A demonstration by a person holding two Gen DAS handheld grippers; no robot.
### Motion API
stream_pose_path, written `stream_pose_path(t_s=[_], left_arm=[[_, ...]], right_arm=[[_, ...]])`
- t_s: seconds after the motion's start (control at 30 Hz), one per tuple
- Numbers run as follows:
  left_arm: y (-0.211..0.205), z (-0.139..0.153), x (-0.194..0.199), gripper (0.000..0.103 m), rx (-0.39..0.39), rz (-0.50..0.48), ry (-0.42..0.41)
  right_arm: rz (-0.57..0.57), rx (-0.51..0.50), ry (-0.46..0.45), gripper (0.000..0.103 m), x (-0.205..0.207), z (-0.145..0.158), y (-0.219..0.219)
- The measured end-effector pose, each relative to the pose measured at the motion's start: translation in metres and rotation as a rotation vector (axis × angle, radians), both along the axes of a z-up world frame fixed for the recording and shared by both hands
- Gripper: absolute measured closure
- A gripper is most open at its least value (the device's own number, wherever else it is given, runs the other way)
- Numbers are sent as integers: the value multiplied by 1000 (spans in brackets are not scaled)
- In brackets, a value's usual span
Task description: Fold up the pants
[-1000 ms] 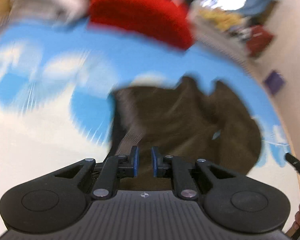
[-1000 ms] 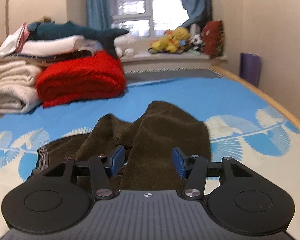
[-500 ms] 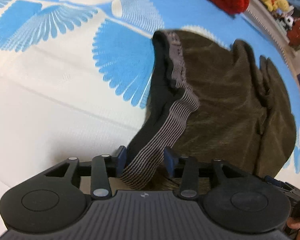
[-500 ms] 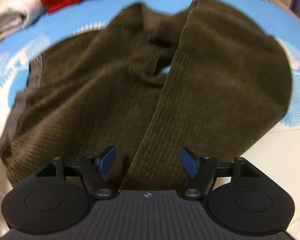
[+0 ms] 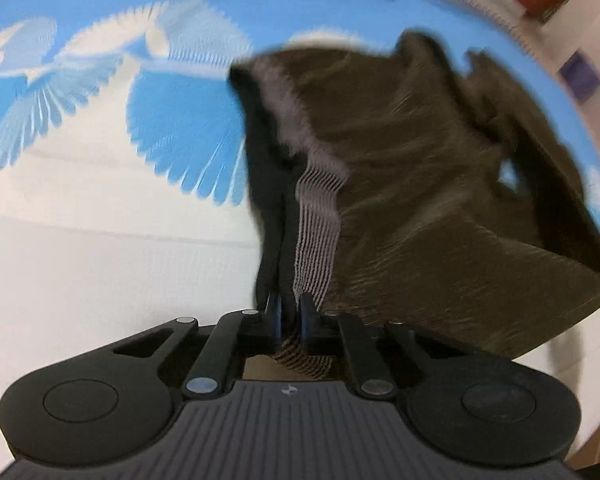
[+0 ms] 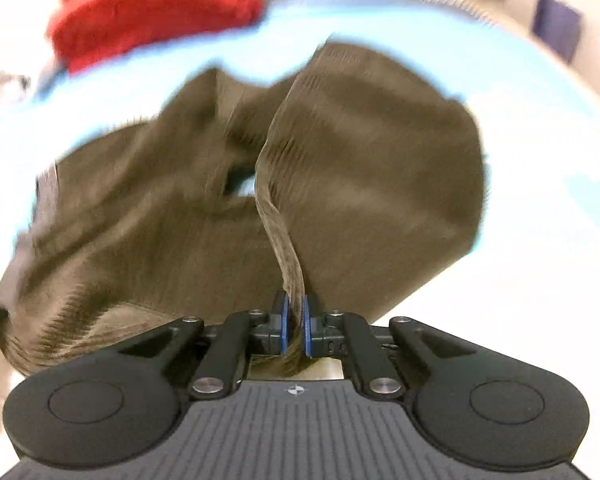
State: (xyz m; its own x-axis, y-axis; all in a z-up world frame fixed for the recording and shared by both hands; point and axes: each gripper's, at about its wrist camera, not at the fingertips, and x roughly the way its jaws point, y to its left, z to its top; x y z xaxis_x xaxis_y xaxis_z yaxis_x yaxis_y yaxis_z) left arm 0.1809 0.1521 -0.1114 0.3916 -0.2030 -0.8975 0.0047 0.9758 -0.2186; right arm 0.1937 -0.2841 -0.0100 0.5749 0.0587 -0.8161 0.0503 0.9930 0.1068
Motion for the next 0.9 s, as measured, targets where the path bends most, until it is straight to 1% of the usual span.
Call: stream_pose_path(t_s=[0.07, 0.13, 0.17, 0.2, 0.27, 0.3, 0.33, 0.4, 0.47, 0.53, 0.57, 0.6, 0.67, 0.7, 0.77, 0.83, 0.87, 0.9], left_arm=[[4, 25, -16, 95, -11, -9, -57], [8, 47, -36, 95, -19, -31, -90], [10, 59, -48, 95, -1, -48, -96], [10, 69, -60, 95, 31, -74, -111], [10, 83, -78, 95, 95, -97, -124], [11, 82, -82, 95, 123, -81, -115], [15, 79, -86, 95, 154, -57, -92], [23, 61, -87, 93, 185, -12, -17], [27, 44, -81, 93, 198, 23, 51], [30, 37, -74, 93, 244, 61, 71], [35, 36, -69, 90, 242, 84, 72], [40, 37, -64, 84, 220, 115, 72], [45, 40, -54, 78, 158, 159, 66], [46, 39, -50, 71, 129, 173, 70], [46, 36, -41, 66, 87, 182, 90], [42, 26, -35, 60, 61, 175, 115], [40, 20, -31, 56, 54, 171, 129], [38, 17, -28, 55, 54, 162, 138]], right_arm=[[82, 32, -23, 96, -21, 12, -8], [221, 19, -45, 97, -47, 22, -5], [291, 8, -52, 98, -58, 26, -2], [369, 17, -50, 102, -68, 28, 2], [521, 70, -23, 103, -89, 31, 7], [597, 81, 15, 103, -99, 27, 13], [644, 65, 45, 103, -107, 22, 18], [694, -11, 102, 103, -114, 9, 27], [665, -63, 102, 102, -114, 6, 27], [568, -50, 76, 99, -98, 9, 18], [517, -33, 62, 95, -89, 10, 18], [464, -25, 43, 92, -78, 9, 16], [378, -16, 8, 79, -62, 7, 9], [343, -17, -5, 75, -51, 5, 12], [290, -26, -13, 66, -23, -8, 25], [250, -33, -6, 60, -4, -16, 42], [238, -35, 2, 60, 9, -24, 51], [229, -39, 10, 60, 19, -29, 61]])
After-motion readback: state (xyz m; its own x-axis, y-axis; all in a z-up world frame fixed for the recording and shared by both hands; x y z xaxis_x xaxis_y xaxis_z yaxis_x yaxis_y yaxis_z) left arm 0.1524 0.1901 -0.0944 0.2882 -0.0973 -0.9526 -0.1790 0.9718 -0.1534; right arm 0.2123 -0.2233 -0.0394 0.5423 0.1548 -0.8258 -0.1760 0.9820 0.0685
